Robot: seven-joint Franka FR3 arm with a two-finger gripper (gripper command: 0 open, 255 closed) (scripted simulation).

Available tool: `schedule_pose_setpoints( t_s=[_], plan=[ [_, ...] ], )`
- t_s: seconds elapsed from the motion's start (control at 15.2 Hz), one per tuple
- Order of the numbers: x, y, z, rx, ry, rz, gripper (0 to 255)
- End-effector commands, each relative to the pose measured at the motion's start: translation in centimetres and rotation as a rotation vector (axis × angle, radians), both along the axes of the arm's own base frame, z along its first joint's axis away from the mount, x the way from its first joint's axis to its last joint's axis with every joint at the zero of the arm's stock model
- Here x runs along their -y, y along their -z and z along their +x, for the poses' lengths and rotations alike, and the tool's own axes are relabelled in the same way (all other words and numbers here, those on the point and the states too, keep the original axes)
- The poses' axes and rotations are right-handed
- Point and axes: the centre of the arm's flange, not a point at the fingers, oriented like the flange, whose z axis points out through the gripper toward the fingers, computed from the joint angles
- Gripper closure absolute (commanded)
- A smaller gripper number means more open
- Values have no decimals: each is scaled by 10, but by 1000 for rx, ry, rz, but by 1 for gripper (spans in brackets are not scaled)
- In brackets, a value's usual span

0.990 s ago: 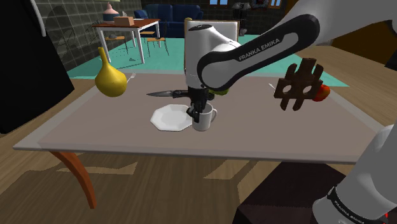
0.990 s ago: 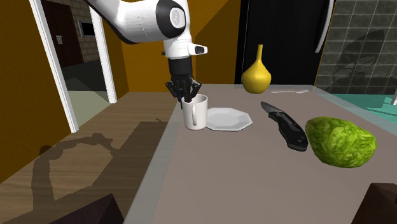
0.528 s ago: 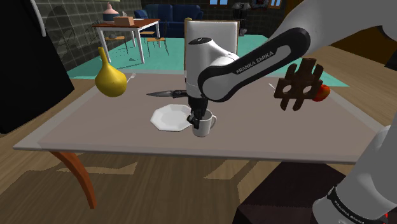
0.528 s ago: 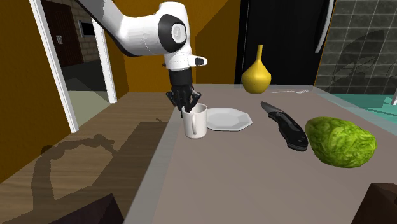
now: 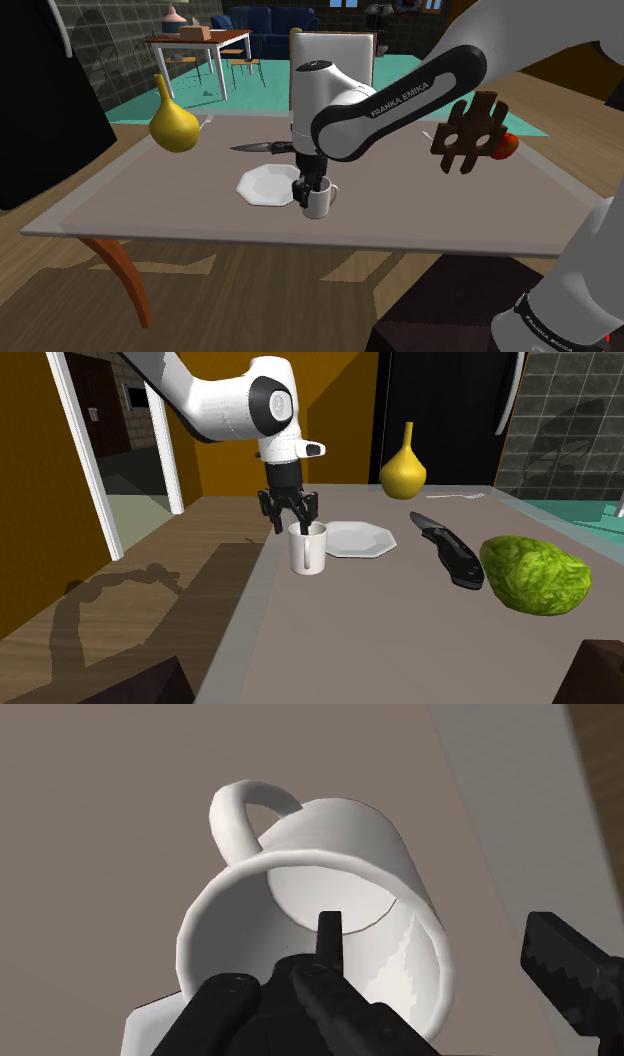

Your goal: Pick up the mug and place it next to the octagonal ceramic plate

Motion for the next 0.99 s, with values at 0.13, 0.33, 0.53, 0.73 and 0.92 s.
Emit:
schedule_pose_setpoints(
  t_s=[0.13,0.33,0.53,0.73,0.92],
  plan=[
    [0,0,0,0,0,0,0],
    [-1,-26,-2,0,0,0,0],
    [-2,-50,-4,0,0,0,0],
    [-2,-50,-4,0,0,0,0],
    [-2,-50,-4,0,0,0,0]
  ],
)
